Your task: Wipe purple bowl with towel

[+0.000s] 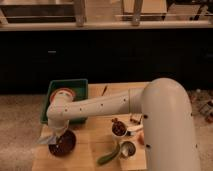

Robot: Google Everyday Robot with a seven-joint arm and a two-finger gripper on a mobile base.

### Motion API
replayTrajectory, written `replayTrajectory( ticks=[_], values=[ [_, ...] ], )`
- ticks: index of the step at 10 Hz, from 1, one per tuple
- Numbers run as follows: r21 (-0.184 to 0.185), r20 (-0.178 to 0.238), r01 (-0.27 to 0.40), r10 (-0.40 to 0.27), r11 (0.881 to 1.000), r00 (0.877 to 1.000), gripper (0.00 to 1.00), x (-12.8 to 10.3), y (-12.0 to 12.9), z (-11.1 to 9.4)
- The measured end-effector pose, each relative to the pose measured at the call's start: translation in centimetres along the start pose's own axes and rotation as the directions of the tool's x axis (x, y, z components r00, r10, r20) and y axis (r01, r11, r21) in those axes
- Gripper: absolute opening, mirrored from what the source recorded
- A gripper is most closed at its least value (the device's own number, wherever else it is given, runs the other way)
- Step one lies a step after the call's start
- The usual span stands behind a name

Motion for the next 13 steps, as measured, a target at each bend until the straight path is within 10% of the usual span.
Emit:
replayTrajectory(
  ticks=[5,13],
  values=[
    [0.008,0.005,0.007,-0.007,1.0,1.0,0.01,-3.0,3.4,0.0],
    [0.055,-0.044,-0.111,0.113,0.992,0.993,0.01,0.6,6.5,-3.1]
  ],
)
